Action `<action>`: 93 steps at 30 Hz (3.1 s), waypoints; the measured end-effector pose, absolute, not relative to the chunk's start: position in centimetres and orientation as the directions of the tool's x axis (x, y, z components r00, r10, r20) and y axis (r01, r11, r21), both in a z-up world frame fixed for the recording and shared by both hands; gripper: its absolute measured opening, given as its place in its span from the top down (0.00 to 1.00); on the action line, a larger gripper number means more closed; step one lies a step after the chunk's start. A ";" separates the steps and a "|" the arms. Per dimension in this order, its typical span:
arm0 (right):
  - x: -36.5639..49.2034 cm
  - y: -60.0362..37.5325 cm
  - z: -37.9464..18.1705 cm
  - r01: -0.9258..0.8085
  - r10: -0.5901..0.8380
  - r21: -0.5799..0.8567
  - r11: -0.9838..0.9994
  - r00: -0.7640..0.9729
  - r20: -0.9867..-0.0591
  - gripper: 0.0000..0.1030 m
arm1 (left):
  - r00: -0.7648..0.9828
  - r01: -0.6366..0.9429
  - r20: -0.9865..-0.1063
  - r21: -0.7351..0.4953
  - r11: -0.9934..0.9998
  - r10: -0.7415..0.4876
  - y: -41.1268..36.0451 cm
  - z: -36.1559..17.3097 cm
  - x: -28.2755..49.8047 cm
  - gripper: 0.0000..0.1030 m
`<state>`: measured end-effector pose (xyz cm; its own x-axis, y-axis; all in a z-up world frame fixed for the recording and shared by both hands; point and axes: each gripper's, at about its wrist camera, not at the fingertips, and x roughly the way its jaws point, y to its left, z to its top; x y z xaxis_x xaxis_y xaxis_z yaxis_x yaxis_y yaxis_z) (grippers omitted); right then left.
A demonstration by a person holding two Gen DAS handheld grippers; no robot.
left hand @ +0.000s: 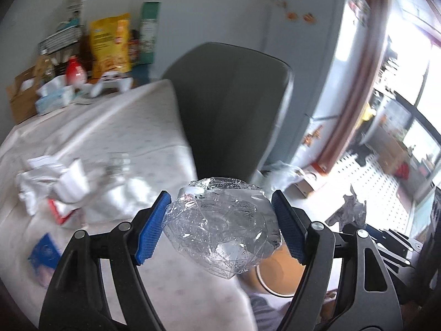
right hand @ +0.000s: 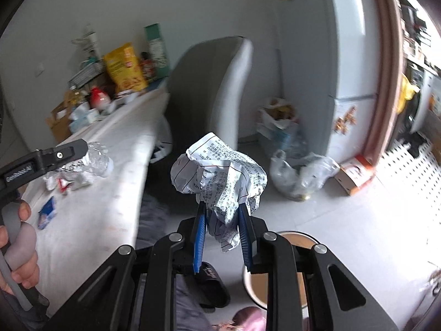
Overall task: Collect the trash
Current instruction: 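Carry both items over the tan bin and open both tools to drop them, then move both tools back over the table toward the remaining trash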
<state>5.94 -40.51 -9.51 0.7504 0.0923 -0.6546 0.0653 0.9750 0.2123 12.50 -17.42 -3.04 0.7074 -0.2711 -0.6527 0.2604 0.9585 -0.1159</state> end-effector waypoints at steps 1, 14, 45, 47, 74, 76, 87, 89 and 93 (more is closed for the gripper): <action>5.8 -41.5 -10.0 0.084 0.086 0.221 0.972 0.744 -0.663 0.78 | 0.700 0.277 -0.657 -0.112 0.954 -0.280 -18.5 -3.2 12.6 0.27; 6.1 -48.8 -18.5 0.274 0.027 0.252 0.928 0.626 -0.780 0.47 | 0.618 0.380 -0.724 -0.067 0.923 -0.307 -26.1 -6.1 13.6 0.27; -1.2 -58.2 -13.4 0.495 -0.190 0.281 0.822 0.704 -0.684 0.13 | 0.538 0.497 -0.743 -0.100 0.862 -0.397 -32.7 -7.0 13.4 0.05; -1.0 -57.5 -13.5 0.484 -0.181 0.277 0.830 0.704 -0.687 0.13 | 0.556 0.479 -0.737 -0.095 0.873 -0.385 -31.2 -6.4 13.6 0.05; 4.8 -39.0 -7.1 0.189 -0.042 0.186 0.964 0.801 -0.597 0.07 | 0.808 -0.138 -0.587 -0.097 0.986 0.056 -6.2 -1.7 11.0 0.05; 5.0 -37.3 -6.7 0.155 -0.010 0.195 0.968 0.807 -0.590 0.07 | 0.815 -0.126 -0.579 -0.139 0.982 0.023 -4.5 -1.9 10.6 0.05; 6.4 -29.6 -5.8 -0.024 0.166 0.250 0.968 0.810 -0.563 0.07 | 0.831 -0.077 -0.545 -0.317 0.945 -0.115 3.2 -3.0 9.7 0.06; 6.7 -28.6 -5.7 -0.039 0.179 0.253 0.967 0.808 -0.561 0.07 | 0.839 -0.088 -0.533 -0.335 0.938 -0.111 4.6 -3.1 9.5 0.06; 7.5 -26.8 -5.2 -0.075 0.219 0.272 0.959 0.805 -0.551 0.07 | 0.845 -0.107 -0.525 -0.352 0.930 -0.102 7.0 -3.5 9.3 0.06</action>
